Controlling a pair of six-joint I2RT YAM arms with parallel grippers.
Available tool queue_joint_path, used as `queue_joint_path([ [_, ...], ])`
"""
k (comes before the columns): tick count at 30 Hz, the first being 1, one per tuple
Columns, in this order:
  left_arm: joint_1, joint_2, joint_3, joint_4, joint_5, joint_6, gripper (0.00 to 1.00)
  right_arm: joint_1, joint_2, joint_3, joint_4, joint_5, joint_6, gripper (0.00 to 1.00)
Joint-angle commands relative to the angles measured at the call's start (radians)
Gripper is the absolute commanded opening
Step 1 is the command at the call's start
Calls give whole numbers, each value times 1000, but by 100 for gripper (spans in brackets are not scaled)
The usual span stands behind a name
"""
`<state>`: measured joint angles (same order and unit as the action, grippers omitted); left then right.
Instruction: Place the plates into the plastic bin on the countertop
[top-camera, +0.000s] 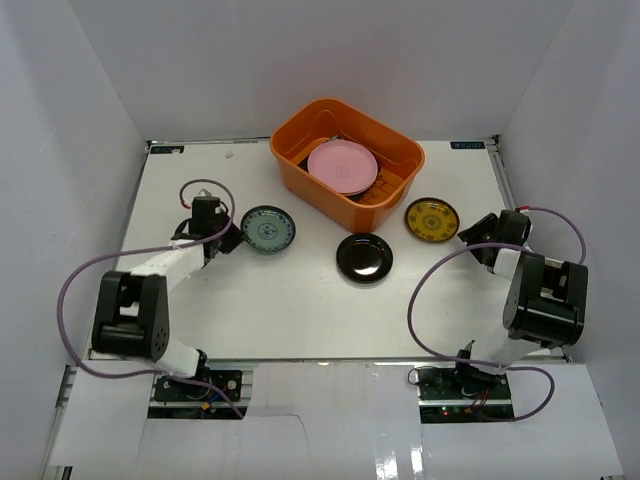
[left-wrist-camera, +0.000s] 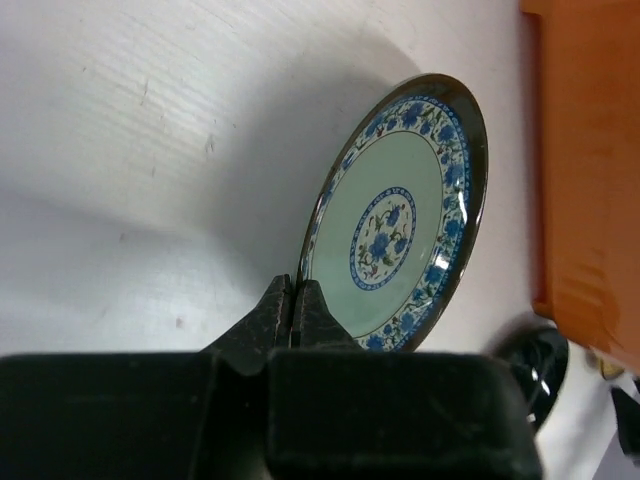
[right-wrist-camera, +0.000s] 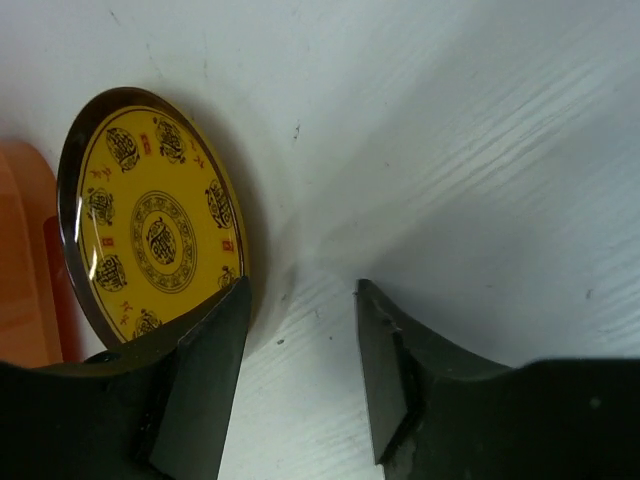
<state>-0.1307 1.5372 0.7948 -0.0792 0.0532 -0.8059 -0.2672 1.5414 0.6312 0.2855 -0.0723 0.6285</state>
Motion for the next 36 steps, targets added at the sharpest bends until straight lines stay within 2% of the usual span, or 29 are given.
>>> queue_joint_path([
  [1,-10,-245,-16,-53,-1,57,0,-4,81,48,115,-90,72,53],
  [3,-12,-372,-2,-91,2,76,0,-4,133,48,162,-110,111,48],
  [6,-18,-440,73,-125,8,83,0,-4,192,67,205,-144,155,39],
  [9,-32,-413,207,-139,57,80,0,-3,212,59,268,-156,192,35],
  [11,-78,-358,274,-131,45,80,0,-4,214,65,279,-165,200,26],
  [13,-142,-292,401,-131,2,117,0,-4,206,70,288,-168,198,21],
  [14,-159,-213,444,-133,0,125,0,-4,203,74,291,-172,201,11],
  [15,-188,-169,531,-131,4,137,0,-4,192,78,290,-170,201,8],
  [17,-219,-39,619,-136,-18,154,0,-15,163,59,287,-169,206,8],
  [18,-233,1,700,-139,-13,152,0,-23,110,45,290,-172,212,8],
  [23,-264,230,912,-154,-23,162,0,-69,-128,10,235,-175,185,8],
  [26,-274,388,1081,-211,-38,186,0,-67,-303,54,169,-190,152,8],
  [31,-277,615,1334,-297,-38,218,0,-11,-389,169,84,-210,110,8],
  [32,-277,635,1356,-300,-38,218,3,12,-392,189,75,-210,109,8],
  [33,-277,652,1374,-303,-38,218,20,38,-391,209,66,-167,81,8],
  [36,-277,686,1435,-309,-21,221,48,126,-343,298,34,-136,54,8],
])
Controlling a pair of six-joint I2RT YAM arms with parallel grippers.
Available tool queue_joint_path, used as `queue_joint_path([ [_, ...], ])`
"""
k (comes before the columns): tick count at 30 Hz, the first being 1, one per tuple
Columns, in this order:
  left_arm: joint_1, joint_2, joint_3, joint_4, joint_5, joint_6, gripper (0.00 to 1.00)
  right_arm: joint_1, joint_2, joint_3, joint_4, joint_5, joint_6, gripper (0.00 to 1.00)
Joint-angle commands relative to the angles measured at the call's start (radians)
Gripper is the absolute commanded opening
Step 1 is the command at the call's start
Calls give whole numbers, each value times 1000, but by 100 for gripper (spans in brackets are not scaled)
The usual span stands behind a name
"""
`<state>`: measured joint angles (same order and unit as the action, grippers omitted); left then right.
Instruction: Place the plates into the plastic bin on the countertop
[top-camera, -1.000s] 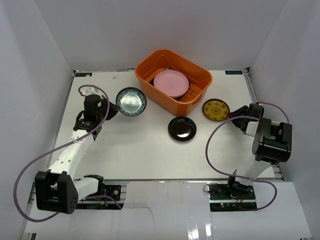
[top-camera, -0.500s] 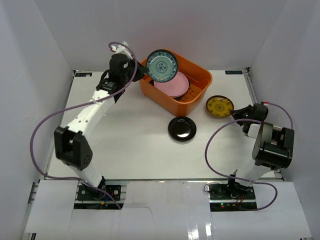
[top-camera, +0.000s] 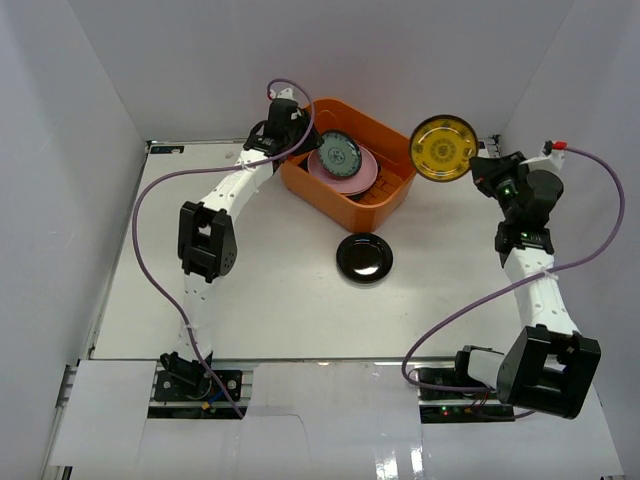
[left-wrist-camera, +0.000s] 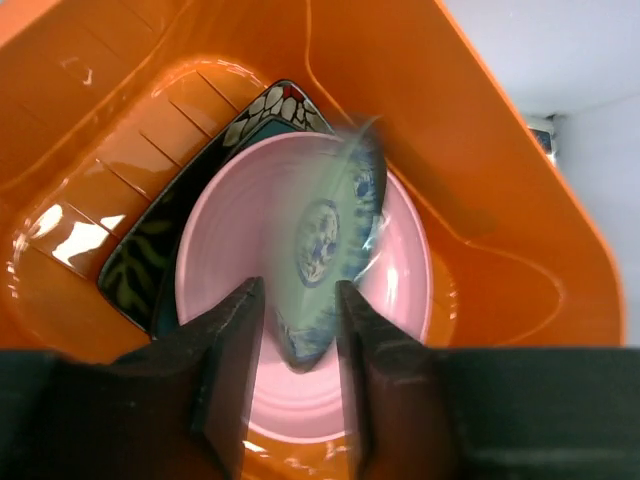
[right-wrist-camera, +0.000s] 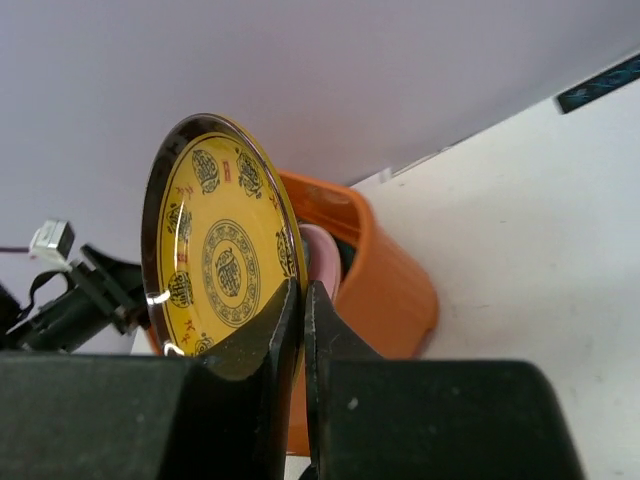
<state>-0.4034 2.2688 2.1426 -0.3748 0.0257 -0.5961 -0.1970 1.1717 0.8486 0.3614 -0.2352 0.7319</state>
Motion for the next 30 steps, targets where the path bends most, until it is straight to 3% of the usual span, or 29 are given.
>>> queue_joint_path([
  [1,-5,-60,94,-13,22,12,62,101,42,117,-44,37,-55,8],
  [4,-6,-118,73,-10,42,22,73,192,120,188,-65,94,-90,8],
  [8,-6,-370,-108,36,81,47,73,321,299,353,-93,169,-130,8],
  [16,-35,-868,-997,126,97,-2,70,450,634,676,-211,212,-164,8],
  [20,-86,-948,-1251,160,180,-66,70,485,739,754,-265,226,-170,9],
  [21,-101,-953,-1286,201,198,-77,70,495,746,764,-272,224,-170,14],
  [23,-149,-942,-1342,234,198,-108,70,498,741,761,-277,212,-170,46],
  [25,-178,-893,-1348,276,212,-123,70,498,708,761,-286,194,-198,66],
  [30,-284,-738,-1276,352,217,-152,70,498,522,635,-299,192,-288,61],
])
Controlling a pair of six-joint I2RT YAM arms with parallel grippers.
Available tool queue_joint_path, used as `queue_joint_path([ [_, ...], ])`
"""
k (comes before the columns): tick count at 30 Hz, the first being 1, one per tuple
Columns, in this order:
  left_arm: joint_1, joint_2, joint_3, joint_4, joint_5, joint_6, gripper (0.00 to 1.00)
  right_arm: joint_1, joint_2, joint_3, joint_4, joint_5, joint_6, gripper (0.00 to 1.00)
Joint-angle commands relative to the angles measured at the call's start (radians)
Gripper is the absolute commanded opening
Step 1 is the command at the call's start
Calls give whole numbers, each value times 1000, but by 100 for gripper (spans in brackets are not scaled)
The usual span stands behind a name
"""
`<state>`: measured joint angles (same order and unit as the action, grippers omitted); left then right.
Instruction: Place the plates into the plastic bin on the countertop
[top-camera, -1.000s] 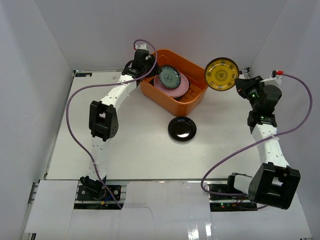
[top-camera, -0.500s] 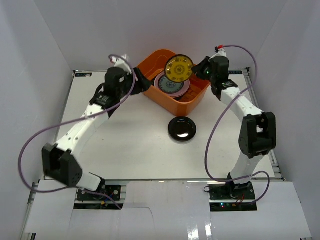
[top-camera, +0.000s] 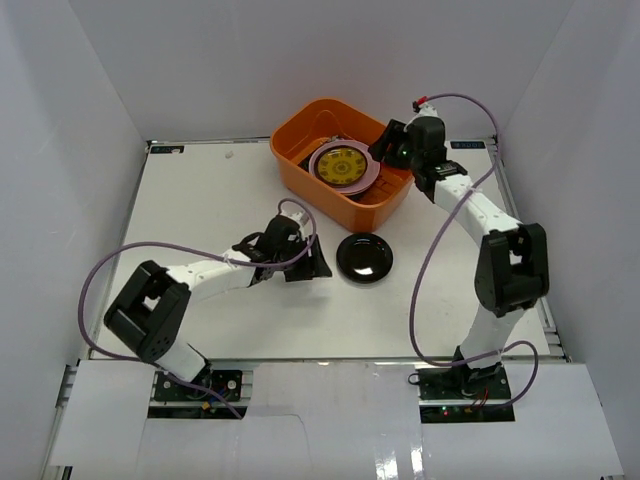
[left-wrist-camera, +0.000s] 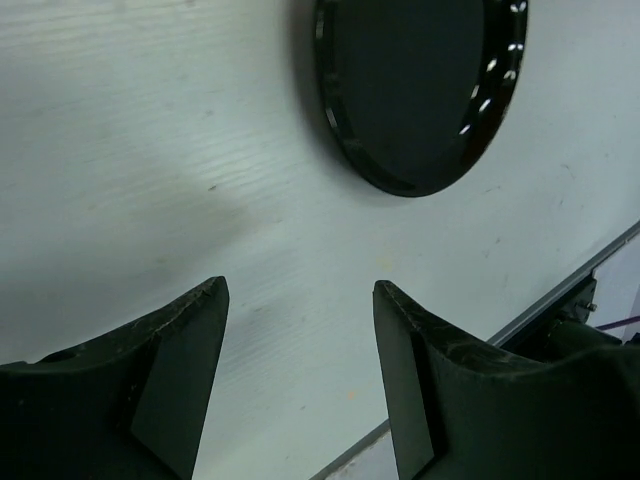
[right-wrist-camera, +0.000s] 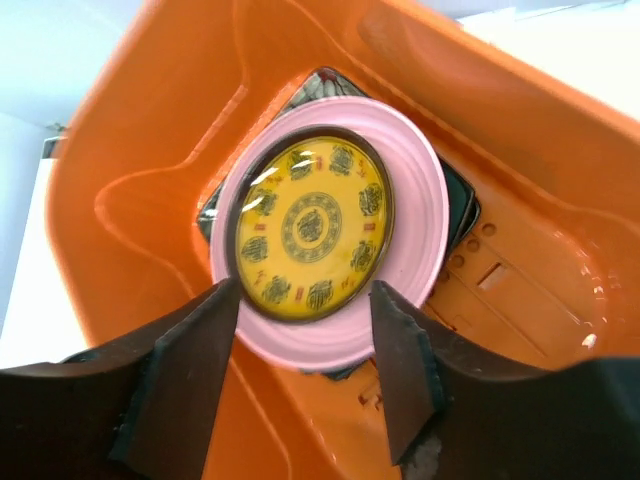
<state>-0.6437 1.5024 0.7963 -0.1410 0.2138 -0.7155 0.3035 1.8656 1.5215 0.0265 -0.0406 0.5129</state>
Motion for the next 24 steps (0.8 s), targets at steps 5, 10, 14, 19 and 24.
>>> queue_joint_path([
  [5,-102,194,136,178,6,-56,68,-1,-506,-440,110,-21,-114,54],
  [10,-123,318,211,175,-56,-53,54,-1,-728,-701,151,-64,-77,52],
  [14,-126,352,233,112,-180,-35,8,0,-810,-799,141,-100,-60,51],
  [19,-128,235,167,61,-312,5,0,2,-902,-874,121,-105,-62,50],
  [24,-126,23,21,27,-346,37,0,2,-979,-940,102,-120,-60,50],
])
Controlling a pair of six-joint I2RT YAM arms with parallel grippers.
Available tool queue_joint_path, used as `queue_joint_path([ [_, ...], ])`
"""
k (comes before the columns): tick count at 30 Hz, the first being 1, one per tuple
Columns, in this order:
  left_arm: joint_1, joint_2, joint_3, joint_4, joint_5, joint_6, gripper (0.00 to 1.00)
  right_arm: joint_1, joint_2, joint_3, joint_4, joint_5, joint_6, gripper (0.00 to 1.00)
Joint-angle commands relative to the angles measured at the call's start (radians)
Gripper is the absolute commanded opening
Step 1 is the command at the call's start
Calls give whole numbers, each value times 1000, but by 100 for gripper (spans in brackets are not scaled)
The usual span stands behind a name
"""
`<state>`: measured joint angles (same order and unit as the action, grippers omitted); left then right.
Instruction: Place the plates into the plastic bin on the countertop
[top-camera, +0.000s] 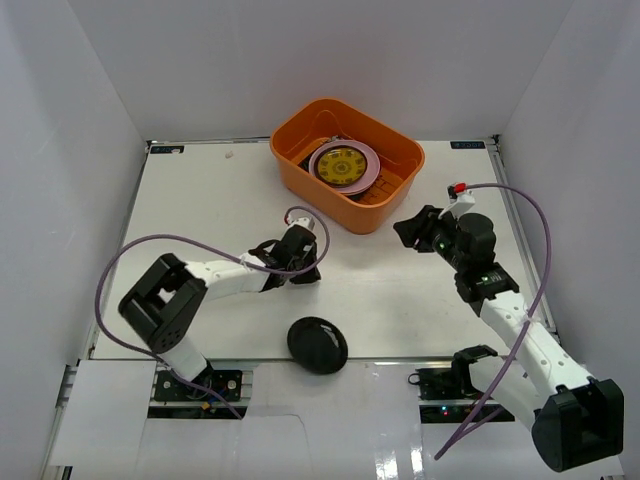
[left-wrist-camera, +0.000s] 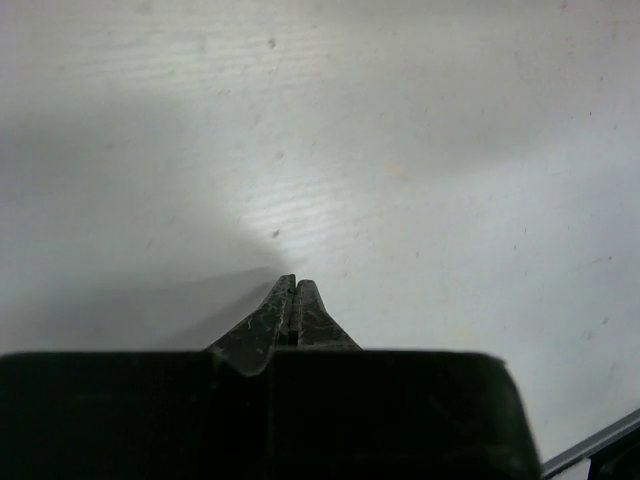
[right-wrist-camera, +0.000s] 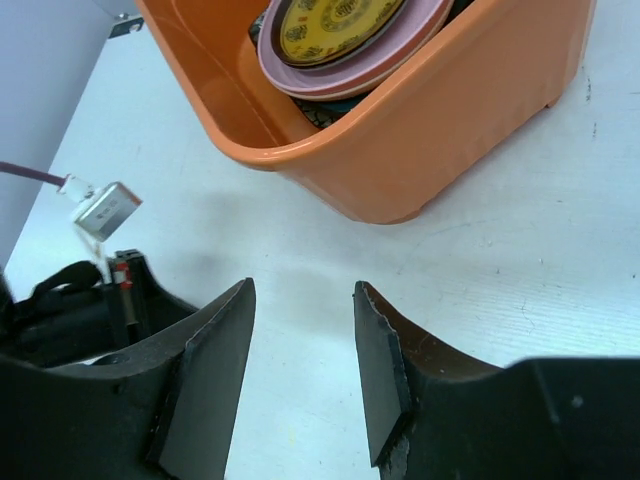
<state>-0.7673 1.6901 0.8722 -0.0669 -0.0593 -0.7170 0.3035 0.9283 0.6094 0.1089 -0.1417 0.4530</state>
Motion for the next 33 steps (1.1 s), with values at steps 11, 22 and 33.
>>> queue_joint_path([
  [11,13,-377,-52,-226,-140,90,0,251,86,-160,-94,-403,-32,85],
  [22,43,-572,126,-318,-226,232,49,603,496,-180,336,-484,245,88],
  [33,52,-785,111,-350,-318,333,59,818,958,67,476,-624,365,83],
])
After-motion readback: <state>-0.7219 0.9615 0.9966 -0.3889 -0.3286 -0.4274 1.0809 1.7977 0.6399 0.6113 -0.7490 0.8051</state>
